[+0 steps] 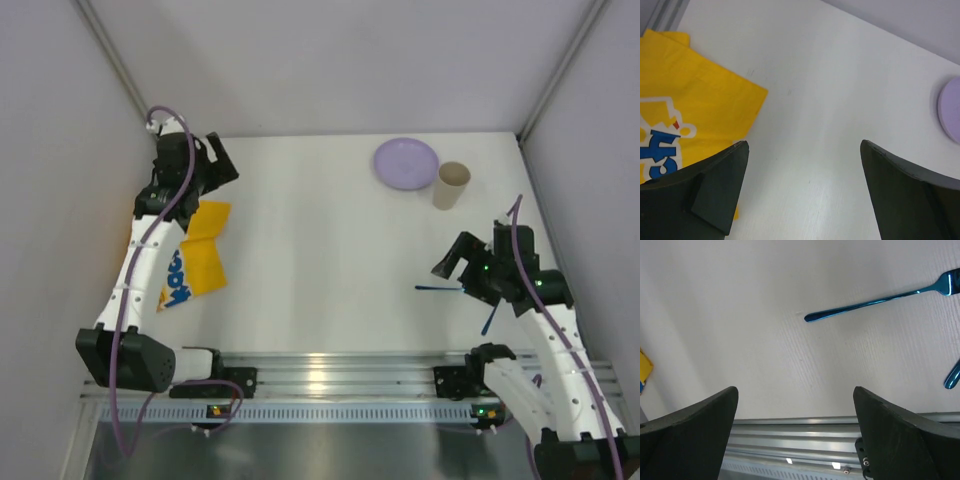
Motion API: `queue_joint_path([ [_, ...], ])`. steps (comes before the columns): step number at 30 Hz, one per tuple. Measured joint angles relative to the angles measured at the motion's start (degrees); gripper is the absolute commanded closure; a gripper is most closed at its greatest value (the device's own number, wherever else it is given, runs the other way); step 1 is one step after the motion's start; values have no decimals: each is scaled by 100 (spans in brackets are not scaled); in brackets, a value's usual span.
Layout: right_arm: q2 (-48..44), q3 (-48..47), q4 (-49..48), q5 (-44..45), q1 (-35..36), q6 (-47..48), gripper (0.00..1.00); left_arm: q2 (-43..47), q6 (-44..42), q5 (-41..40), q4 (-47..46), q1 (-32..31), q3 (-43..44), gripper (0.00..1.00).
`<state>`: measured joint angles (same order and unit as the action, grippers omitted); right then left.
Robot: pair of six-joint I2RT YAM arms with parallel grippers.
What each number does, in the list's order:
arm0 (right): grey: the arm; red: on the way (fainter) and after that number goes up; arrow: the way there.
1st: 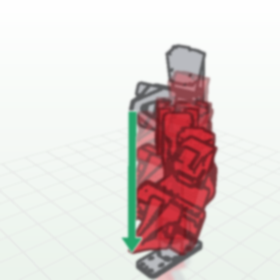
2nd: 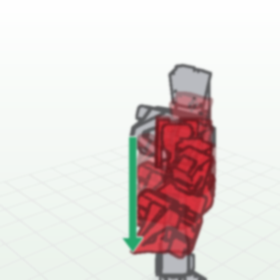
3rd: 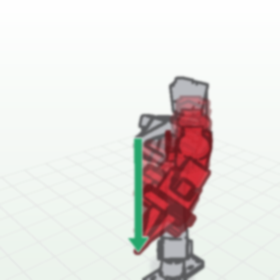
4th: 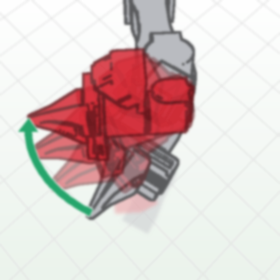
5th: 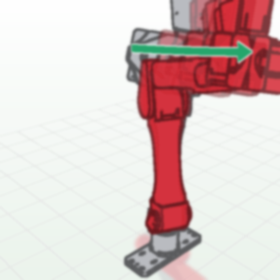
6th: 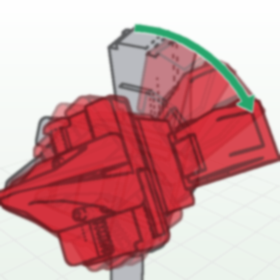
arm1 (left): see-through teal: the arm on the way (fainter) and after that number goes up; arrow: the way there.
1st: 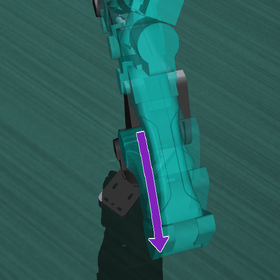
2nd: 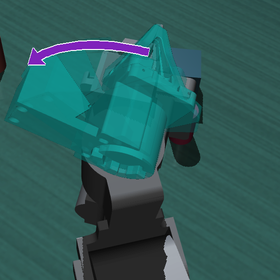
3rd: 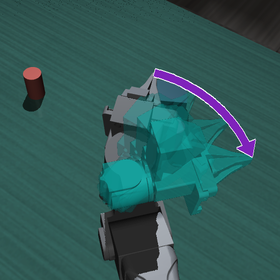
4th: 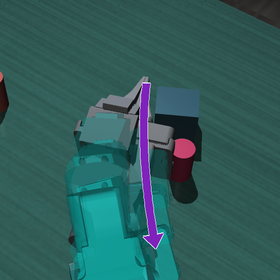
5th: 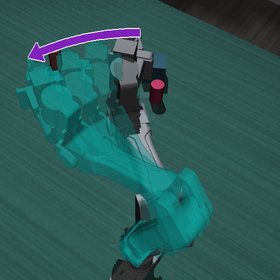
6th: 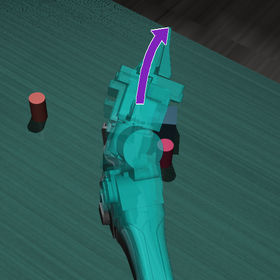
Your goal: Set the dinner table for one person
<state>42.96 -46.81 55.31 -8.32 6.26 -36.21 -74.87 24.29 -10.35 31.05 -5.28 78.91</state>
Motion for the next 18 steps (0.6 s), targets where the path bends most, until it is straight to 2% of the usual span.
queue_joint_path([
  [7, 297, 205, 52, -11, 0, -44, 0, 39, 514, -149, 409, 17, -37, 1],
  [11, 321, 332, 37, -35, 0, -205, 0, 741, 647, 688, -382, 50, -1152, 1],
  [15, 367, 498, -146, -208, 0, -498, 0, 1965, 1335, 977, -1095, 59, -2702, 1],
  [18, 586, 682, -297, -431, 0, -737, 0, 2100, 1499, 1110, -1106, 76, -2898, 5],
])
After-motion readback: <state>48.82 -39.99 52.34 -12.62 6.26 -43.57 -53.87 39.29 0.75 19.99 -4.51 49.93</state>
